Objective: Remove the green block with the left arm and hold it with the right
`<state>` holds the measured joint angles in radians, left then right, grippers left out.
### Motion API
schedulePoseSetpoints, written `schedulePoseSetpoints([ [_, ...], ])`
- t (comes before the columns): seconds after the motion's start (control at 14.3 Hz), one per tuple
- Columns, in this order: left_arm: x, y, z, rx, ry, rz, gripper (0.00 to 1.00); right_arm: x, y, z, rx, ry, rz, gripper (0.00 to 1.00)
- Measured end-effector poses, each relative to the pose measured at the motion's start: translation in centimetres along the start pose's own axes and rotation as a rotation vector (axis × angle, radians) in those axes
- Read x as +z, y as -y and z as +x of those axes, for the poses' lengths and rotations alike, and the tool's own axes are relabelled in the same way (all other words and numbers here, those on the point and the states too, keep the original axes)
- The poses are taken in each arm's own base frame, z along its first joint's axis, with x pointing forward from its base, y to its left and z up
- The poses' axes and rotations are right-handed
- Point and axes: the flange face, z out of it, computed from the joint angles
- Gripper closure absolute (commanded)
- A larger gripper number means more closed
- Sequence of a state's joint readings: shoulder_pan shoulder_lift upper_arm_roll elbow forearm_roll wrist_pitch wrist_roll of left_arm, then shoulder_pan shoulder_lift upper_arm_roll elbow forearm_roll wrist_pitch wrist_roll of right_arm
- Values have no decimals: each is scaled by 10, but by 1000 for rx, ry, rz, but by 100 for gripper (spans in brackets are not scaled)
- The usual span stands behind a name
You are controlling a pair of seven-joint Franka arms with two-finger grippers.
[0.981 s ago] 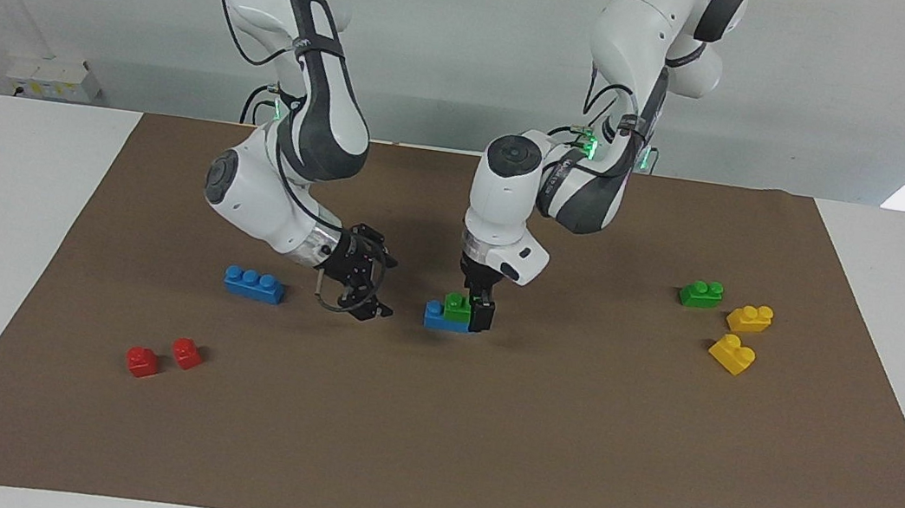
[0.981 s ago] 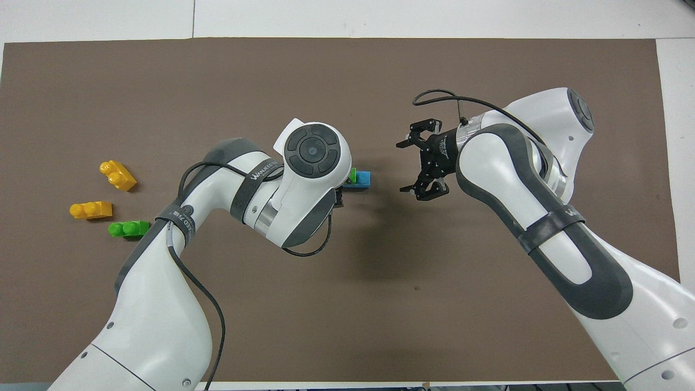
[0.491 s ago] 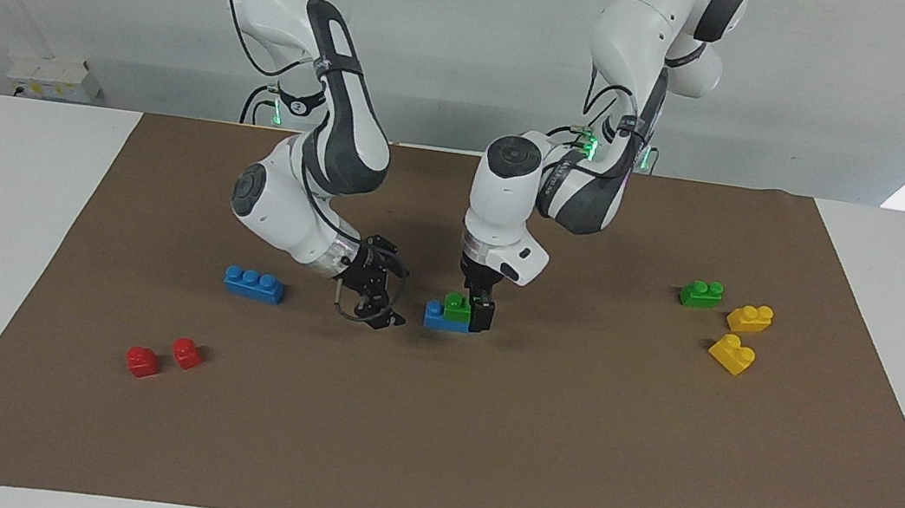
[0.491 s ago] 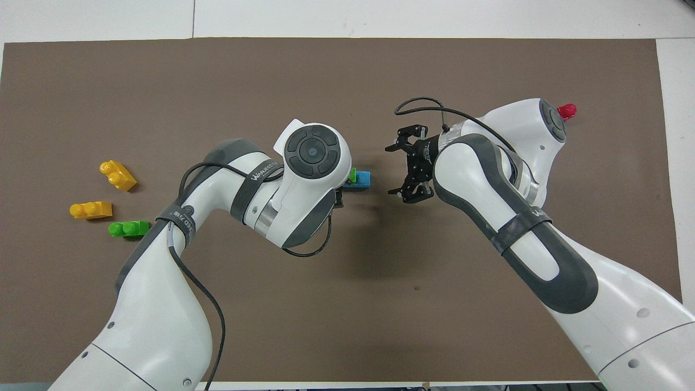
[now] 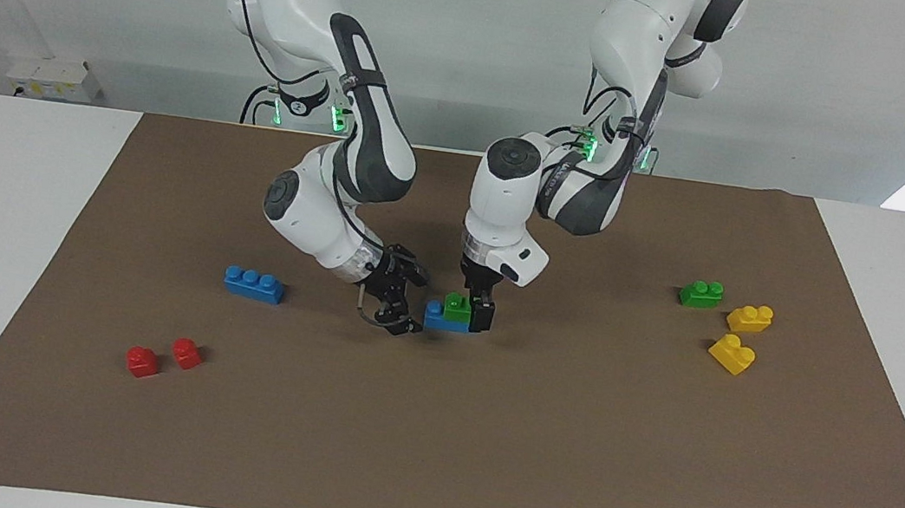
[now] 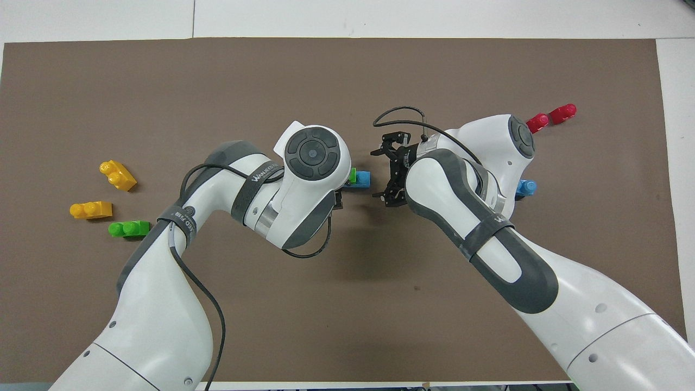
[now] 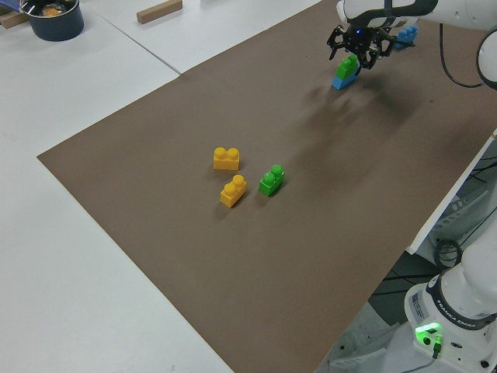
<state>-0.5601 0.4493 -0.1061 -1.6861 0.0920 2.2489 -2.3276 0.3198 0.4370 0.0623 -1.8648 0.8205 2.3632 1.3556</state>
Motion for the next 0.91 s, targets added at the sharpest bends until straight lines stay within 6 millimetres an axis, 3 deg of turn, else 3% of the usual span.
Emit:
schedulePoseSetpoints([
  [0.49,5,7,-3,10,1,2,0,17,-3,2,-1,-19,12,0],
  [0.91,6,7,-3,10,1,2,0,27,-8,-14,7,0,46,0],
])
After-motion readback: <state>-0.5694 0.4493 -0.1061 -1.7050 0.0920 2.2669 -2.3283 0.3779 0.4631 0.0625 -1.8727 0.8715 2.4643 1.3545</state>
